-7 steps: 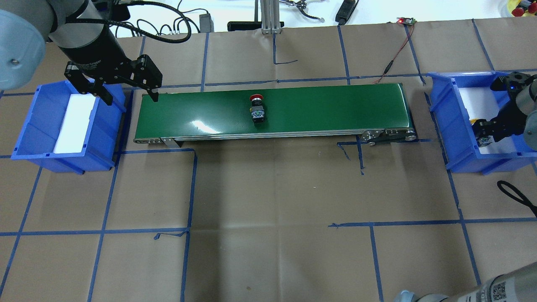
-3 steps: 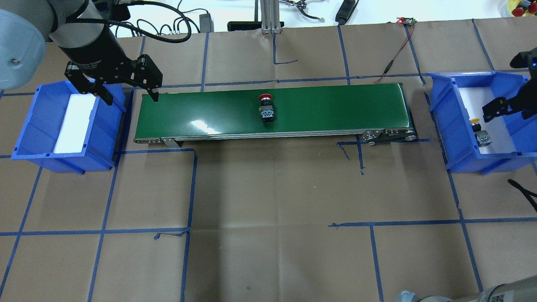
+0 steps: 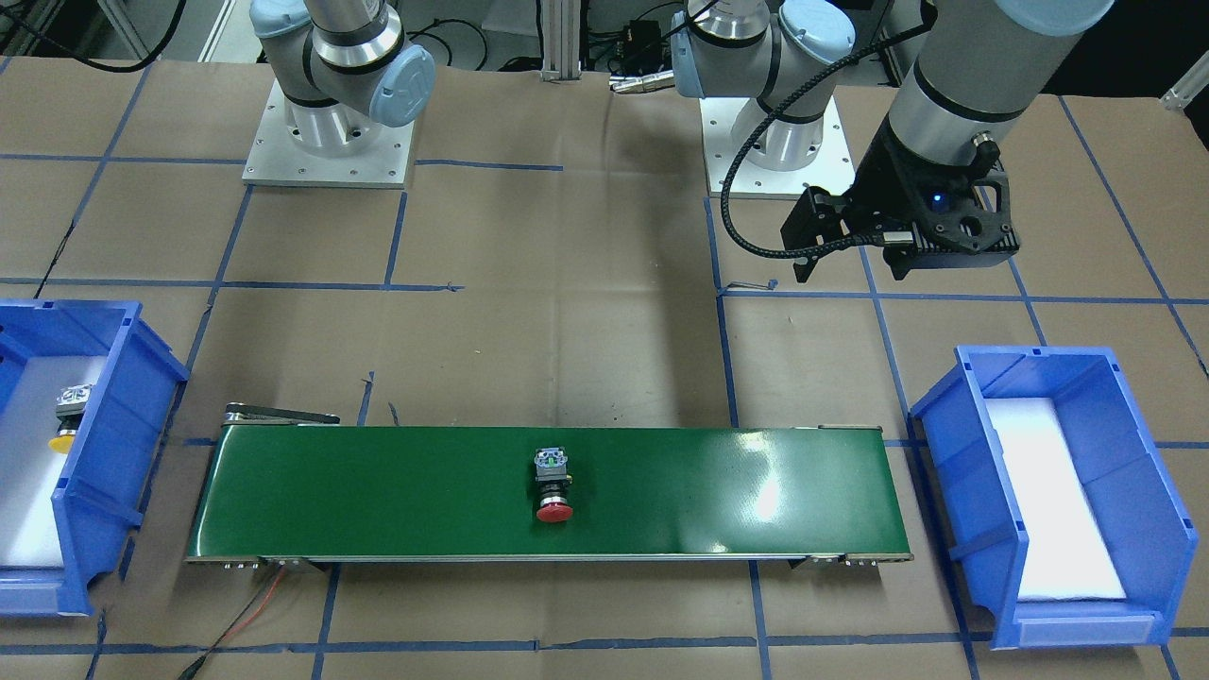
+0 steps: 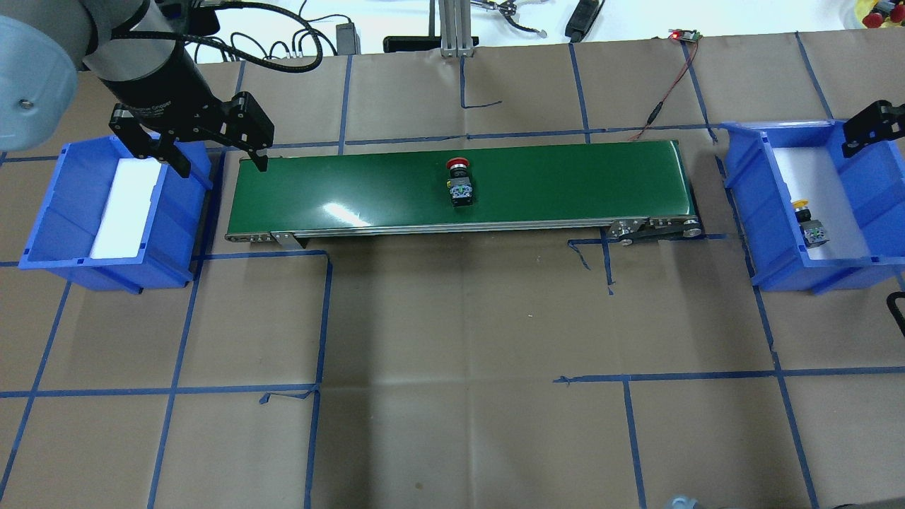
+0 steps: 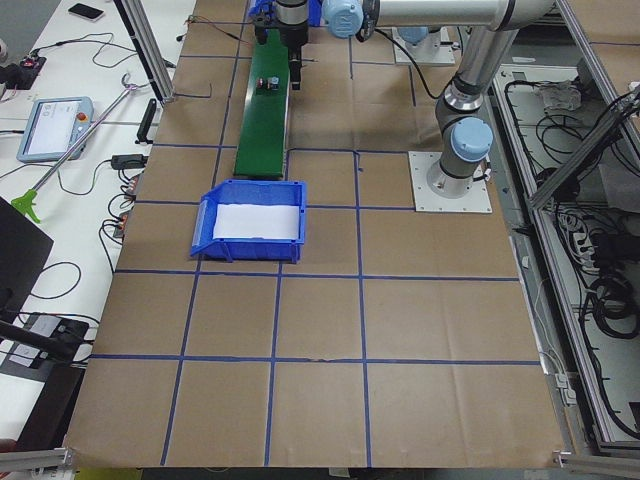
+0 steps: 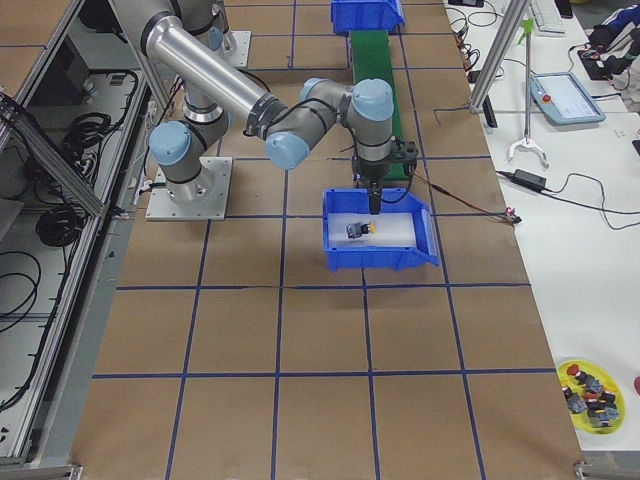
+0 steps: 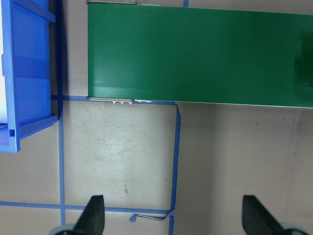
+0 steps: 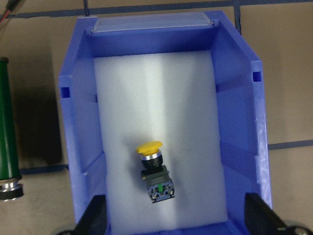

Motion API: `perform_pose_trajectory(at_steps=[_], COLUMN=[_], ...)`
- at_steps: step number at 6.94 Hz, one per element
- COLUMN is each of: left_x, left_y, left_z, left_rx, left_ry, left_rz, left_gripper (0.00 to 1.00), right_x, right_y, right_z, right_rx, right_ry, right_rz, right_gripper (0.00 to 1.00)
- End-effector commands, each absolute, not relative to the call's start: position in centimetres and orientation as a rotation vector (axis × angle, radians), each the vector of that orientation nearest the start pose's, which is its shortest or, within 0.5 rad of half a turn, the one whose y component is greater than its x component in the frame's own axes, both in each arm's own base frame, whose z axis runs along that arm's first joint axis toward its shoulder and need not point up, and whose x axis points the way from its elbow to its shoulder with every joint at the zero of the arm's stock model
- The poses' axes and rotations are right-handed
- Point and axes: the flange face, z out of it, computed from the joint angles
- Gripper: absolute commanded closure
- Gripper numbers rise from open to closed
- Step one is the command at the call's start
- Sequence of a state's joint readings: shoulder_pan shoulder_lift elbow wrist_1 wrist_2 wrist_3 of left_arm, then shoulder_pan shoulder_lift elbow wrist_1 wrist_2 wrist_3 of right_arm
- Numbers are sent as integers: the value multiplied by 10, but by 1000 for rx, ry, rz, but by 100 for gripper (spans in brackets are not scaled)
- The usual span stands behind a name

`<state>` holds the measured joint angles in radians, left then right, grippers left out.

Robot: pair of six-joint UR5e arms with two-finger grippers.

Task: Transport two buttons from left to right
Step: 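Move the right gripper back over the conveyor above the red button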

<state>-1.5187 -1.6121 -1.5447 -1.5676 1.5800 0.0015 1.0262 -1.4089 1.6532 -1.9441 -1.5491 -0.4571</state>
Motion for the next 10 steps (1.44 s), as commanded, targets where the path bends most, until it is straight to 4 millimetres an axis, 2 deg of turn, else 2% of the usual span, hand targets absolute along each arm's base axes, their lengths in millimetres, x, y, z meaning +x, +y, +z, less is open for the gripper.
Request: perform_pose_trajectory(at_steps=[1,2,4,5,7,8,9,10], left_x=[-106,-106,-106,-106,-106,-106,-106,-106], left_y=[-515,-514,-515,-515,-515,-515,-515,-515], left_z=[480,480,480,480,480,480,480,480], left_rx=[-84,-84,-86,-86,-89,-86,-86,-86], left_ry=[3131,3132,3133,3133,3133,3133,3133,3133], left_rz=[17,20,22,17,17,15,15,15], left_gripper=[0,0,0,0,0,0,0,0], right_x=[-90,-34,46,85,136,161,168,170], right_y=[-575,-582,-580,-576,-566,-559,-558,-561], right_z=[444,451,454,455,460,459,456,443], right_rx=[63,-12,71,48,62,12,-14,-22], right_ry=[3168,3168,3142,3137,3164,3202,3223,3215], right_rz=[-168,-200,-203,-210,-220,-231,-226,-188], right_gripper=[0,0,0,0,0,0,0,0])
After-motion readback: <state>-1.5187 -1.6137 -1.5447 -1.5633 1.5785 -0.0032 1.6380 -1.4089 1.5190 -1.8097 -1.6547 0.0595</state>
